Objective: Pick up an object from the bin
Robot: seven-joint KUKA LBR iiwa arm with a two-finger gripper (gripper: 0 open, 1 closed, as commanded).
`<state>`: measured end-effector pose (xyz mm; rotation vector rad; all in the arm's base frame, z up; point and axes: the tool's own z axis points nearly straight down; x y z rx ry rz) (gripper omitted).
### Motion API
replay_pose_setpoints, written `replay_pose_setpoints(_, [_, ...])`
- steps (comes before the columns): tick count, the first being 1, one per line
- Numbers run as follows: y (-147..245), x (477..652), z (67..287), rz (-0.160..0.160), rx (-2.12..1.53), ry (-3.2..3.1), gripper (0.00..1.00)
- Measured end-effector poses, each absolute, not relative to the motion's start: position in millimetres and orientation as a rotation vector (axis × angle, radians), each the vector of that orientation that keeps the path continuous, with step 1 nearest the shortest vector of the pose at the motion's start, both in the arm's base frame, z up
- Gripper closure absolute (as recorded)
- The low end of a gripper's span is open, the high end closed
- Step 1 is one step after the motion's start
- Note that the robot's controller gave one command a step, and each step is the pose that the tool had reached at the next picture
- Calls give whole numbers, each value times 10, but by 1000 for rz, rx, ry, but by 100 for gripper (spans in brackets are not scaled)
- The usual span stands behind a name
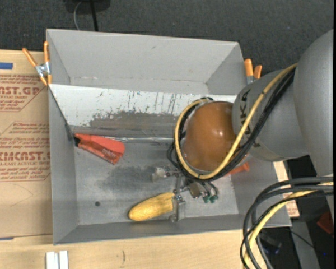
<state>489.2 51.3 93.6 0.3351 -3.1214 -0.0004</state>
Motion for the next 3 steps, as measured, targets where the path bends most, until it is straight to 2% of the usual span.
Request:
replay_pose_setpoints(1, [674,4908,747,-3,712,-3065,100])
replay_pose_setpoints(2, [674,4908,747,-4,712,-3065,100])
replay_pose_setpoints(3, [745,4949,2004,-5,722,-3064,100])
